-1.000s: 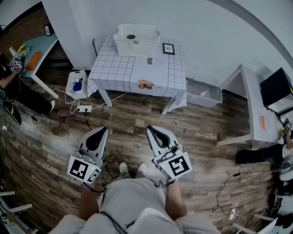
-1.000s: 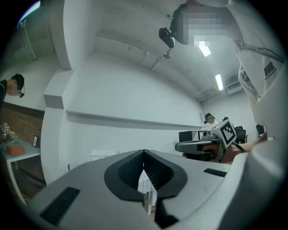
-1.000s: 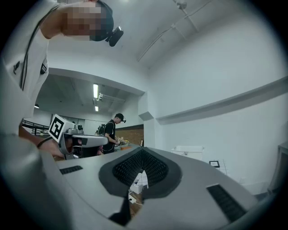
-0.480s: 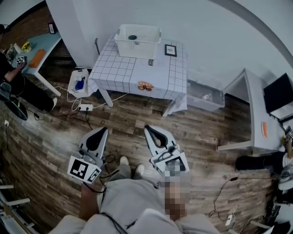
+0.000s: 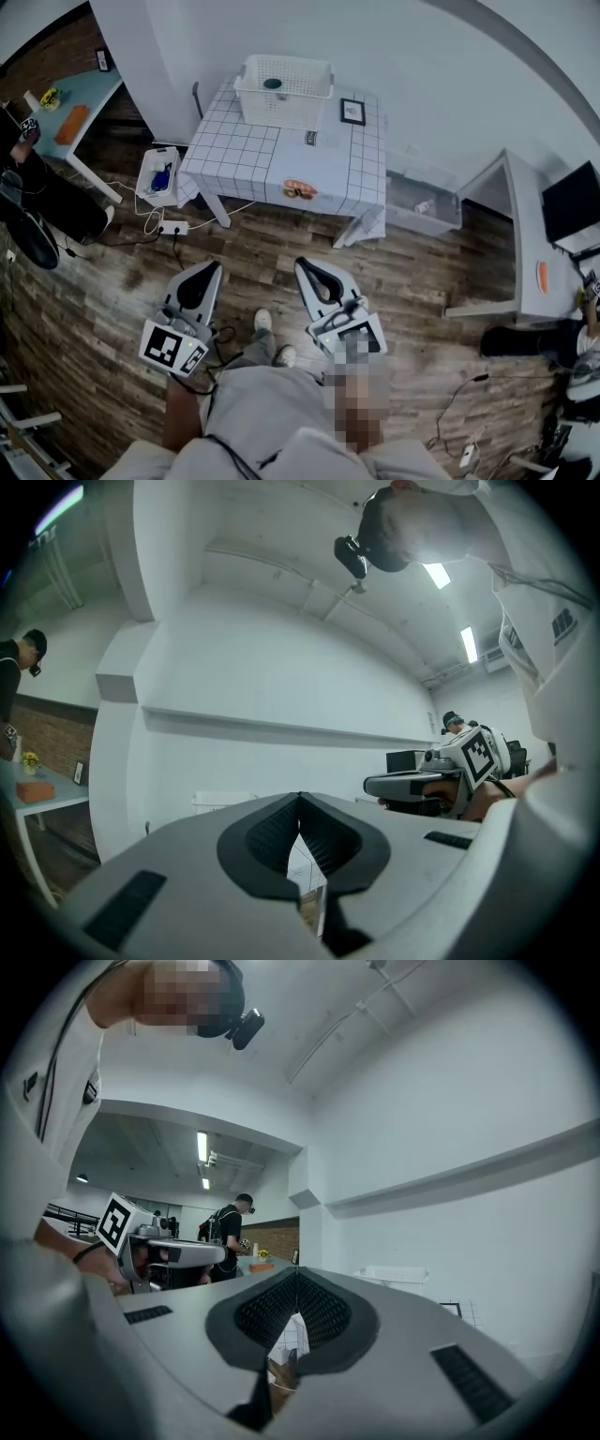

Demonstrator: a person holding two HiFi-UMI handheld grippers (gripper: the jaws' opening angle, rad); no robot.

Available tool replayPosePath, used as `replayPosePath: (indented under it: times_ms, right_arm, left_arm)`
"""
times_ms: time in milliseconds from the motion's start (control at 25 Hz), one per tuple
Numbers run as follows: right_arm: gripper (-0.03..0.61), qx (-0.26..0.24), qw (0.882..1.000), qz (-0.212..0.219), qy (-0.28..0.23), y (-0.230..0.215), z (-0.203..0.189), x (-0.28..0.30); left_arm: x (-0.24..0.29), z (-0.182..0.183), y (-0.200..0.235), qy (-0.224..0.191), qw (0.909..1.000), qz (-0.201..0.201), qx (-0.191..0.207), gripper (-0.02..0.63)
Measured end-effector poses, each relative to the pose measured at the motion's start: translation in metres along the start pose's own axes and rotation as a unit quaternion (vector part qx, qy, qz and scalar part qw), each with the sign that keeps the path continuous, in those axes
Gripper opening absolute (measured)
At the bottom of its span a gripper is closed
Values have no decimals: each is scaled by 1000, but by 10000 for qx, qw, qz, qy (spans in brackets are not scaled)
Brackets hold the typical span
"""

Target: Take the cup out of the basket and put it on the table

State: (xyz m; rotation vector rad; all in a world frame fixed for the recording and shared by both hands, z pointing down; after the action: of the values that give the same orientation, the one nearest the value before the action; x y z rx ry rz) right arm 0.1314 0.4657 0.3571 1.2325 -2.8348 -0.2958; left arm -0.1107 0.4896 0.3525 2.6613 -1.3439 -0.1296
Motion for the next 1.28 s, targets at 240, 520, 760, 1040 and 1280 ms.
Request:
replayPosePath:
  times_ms: [240,520,760,1040,1280]
  right_arm:
    - [11,-3,9998,-118,151,-19,-7,33]
    - [11,-72,9993,-244,271,-35,-12,72]
    - [11,-117,9985,-377,370,-42,-14,100]
    - [11,-291,9981,-420,349,-53,-12,128]
    - [11,-313,9981,-393,349,-75,-17,144]
  left_arm:
    - [28,3,34,38,9999,-106,-45,8]
    - [55,7,73,80,9997,-232,-44,8]
    - [71,11,103,91,9993,-345,-70,8]
    - [91,17,128,31,9990,-423,-120,8]
    - [114,17,137,68,9992,-384,-128,8]
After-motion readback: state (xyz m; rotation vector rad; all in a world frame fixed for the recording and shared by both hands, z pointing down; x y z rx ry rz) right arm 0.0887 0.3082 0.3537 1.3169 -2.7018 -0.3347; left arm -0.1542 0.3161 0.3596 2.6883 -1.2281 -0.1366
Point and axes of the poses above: the fingertips, and each gripper's own axes: x forward along the fingers, y to its left, z out of its top, the point moved 9 cm from there along -x, backward along the fingers, and after that the axes turned 10 degrees about -x, right-handed, at the moved point
